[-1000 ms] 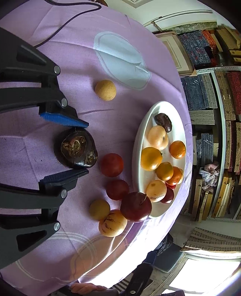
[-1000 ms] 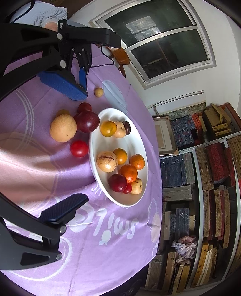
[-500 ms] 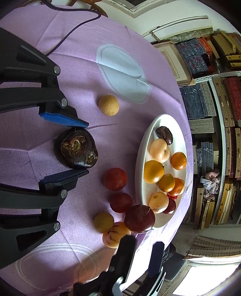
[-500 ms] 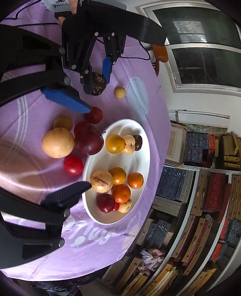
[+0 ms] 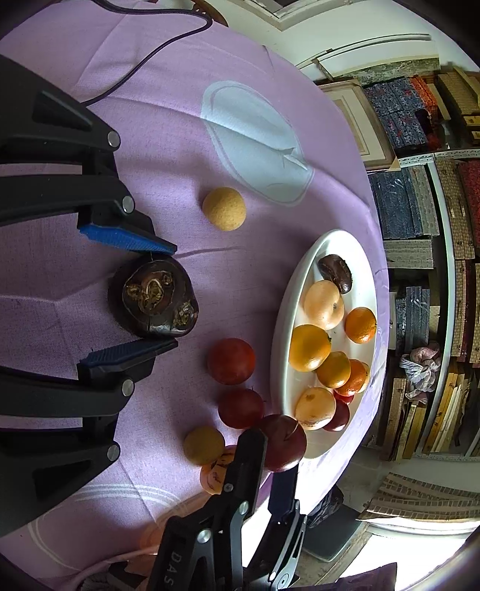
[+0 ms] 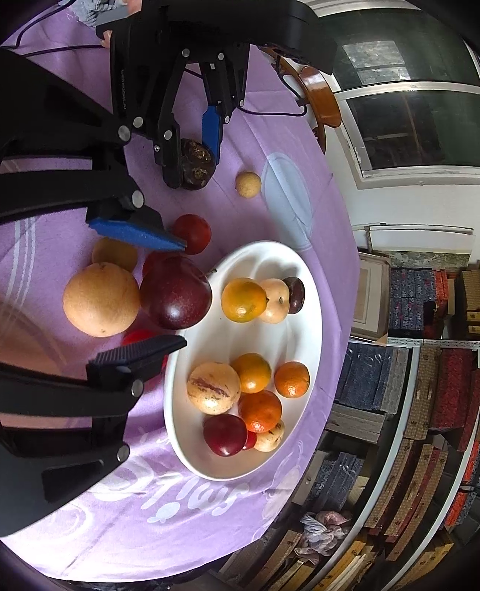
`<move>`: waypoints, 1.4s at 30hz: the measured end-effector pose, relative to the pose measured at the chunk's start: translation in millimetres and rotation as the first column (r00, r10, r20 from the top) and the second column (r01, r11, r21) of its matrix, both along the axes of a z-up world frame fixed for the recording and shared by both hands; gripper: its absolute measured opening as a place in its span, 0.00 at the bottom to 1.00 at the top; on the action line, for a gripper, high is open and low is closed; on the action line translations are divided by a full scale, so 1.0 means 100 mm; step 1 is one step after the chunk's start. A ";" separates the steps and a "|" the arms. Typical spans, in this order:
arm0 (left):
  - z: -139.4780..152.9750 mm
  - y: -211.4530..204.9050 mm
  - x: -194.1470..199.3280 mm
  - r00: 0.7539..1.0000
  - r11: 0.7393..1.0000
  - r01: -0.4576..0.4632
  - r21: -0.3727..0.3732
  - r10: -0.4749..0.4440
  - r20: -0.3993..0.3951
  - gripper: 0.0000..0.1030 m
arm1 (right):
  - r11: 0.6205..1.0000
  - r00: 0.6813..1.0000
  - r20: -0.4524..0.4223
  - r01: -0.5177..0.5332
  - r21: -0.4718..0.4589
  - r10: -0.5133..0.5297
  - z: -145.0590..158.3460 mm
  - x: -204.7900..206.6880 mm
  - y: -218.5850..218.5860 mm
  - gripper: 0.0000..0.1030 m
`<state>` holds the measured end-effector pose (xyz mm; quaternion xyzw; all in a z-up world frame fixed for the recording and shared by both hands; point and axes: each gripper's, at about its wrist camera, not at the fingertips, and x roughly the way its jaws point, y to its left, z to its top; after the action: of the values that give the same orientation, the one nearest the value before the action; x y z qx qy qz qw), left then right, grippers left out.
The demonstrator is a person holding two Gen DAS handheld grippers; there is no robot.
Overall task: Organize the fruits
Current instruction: 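Place the brown fruit and dark red plum on the white plate and open both tools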
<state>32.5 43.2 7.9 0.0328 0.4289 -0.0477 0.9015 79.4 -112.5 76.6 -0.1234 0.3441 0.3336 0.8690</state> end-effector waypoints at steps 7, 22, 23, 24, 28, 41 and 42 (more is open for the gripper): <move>0.02 0.03 -0.01 1.000 1.000 -0.003 -0.029 0.004 0.009 0.44 | 0.999 1.000 -0.013 0.001 0.044 0.000 0.04 -0.04 -0.09 0.38; 0.87 -0.09 0.47 0.978 0.999 -0.041 -0.016 0.043 0.203 0.44 | 0.965 0.983 0.090 0.138 0.223 -0.161 0.92 0.23 -0.84 0.38; 0.92 -0.10 0.56 0.977 0.999 -0.044 -0.025 0.048 0.207 0.44 | 0.964 0.983 0.096 0.132 0.229 -0.158 0.97 0.26 -0.83 0.38; 0.97 -0.09 0.67 0.976 0.998 -0.049 -0.035 0.056 0.211 0.43 | 0.964 0.984 0.097 0.124 0.234 -0.150 0.99 0.29 -0.79 0.38; 0.98 -0.13 1.10 0.981 0.996 -0.062 -0.067 0.074 0.182 0.44 | 0.973 0.994 0.068 0.067 0.220 -0.083 0.86 0.39 -0.55 0.38; 0.45 -0.23 1.98 0.996 0.997 -0.053 -0.048 0.056 0.069 0.44 | 0.996 0.999 -0.035 -0.003 0.086 0.006 0.15 0.74 0.01 0.38; 0.44 -0.21 2.00 0.996 0.997 -0.055 -0.058 0.059 0.068 0.44 | 0.996 0.999 -0.039 -0.008 0.086 0.011 0.14 0.74 0.02 0.39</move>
<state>232.4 22.1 51.8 -0.0030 0.3965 -0.0327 0.9174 153.2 -110.5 90.1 -0.0807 0.3458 0.3546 0.8649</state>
